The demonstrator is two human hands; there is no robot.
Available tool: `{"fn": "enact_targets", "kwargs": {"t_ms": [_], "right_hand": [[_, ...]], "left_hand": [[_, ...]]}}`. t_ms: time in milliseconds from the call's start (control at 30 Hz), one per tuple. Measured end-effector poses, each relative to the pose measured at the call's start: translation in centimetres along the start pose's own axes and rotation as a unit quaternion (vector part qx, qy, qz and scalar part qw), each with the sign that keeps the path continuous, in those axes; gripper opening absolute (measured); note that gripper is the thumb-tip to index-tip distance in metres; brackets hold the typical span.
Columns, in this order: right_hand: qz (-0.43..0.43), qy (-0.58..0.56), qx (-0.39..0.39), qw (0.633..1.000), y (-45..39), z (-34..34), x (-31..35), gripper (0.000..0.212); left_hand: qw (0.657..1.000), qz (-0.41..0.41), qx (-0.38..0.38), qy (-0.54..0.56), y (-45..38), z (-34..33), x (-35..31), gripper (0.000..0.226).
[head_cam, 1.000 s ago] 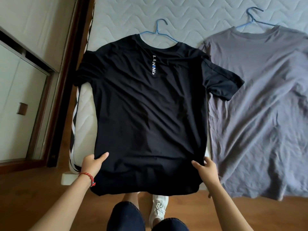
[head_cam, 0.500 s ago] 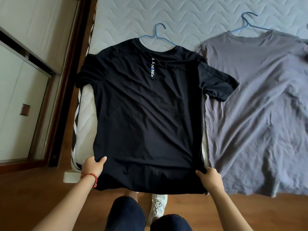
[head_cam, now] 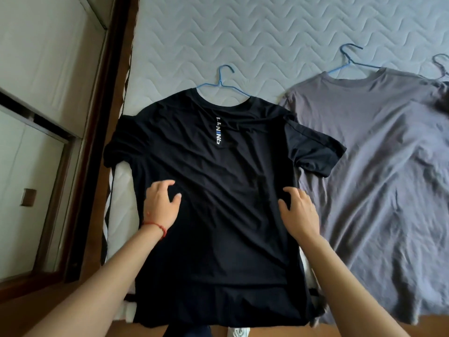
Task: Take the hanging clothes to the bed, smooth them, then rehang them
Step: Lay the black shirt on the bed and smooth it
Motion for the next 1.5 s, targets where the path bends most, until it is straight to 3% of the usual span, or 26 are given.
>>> {"fn": "enact_targets", "kwargs": {"t_ms": [233, 467, 700, 867, 1133, 1267, 1433, 1500], "right_hand": [[0.046, 0.054, -0.077, 0.995, -11.2, -0.2, 1.7, 0.045], [0.053, 0.132, -0.079, 0.987, -16.1, -5.4, -1.2, 0.056], [0.068, 0.135, -0.154, 0.976, -16.6, -5.6, -1.7, 0.047], [0.073, 0.132, -0.153, 0.977, -16.9, -5.9, -1.8, 0.046], [0.076, 0.118, -0.160, 0.977, -17.0, -5.7, -2.0, 0.046], [0.082, 0.107, -0.142, 0.981, -17.3, -5.3, -1.5, 0.045], [0.183, 0.001, -0.158, 0.970, -19.4, 1.6, -1.7, 0.032], [0.176, -0.043, -0.174, 0.968, -22.3, 5.6, -4.0, 0.035]], "left_hand": [[0.996, -0.087, 0.001, -0.019, -12.6, 0.2, -7.5, 0.034], [0.975, -0.166, -0.033, -0.142, -23.8, -2.1, -13.5, 0.043], [0.972, -0.125, -0.037, -0.195, -30.4, -4.7, -16.5, 0.039], [0.985, -0.117, -0.015, -0.124, -30.8, -4.9, -18.2, 0.030], [0.995, -0.085, -0.025, -0.054, -27.8, -3.8, -18.9, 0.042], [0.995, -0.063, -0.079, -0.005, -24.4, -1.3, -19.7, 0.038], [0.991, -0.048, -0.126, 0.013, -19.5, 1.1, -22.4, 0.035], [0.990, -0.031, -0.139, -0.005, -17.8, 1.4, -24.1, 0.034]]}}
Point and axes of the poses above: each hand's wrist, its own y-axis away from the middle knuckle, its own z-axis out of the back of the hand, x = y × z, the point moved 10 cm from there along -y, towards the middle knuckle, and after that the axes turned 8 degrees about z, right-handed, at the moved point
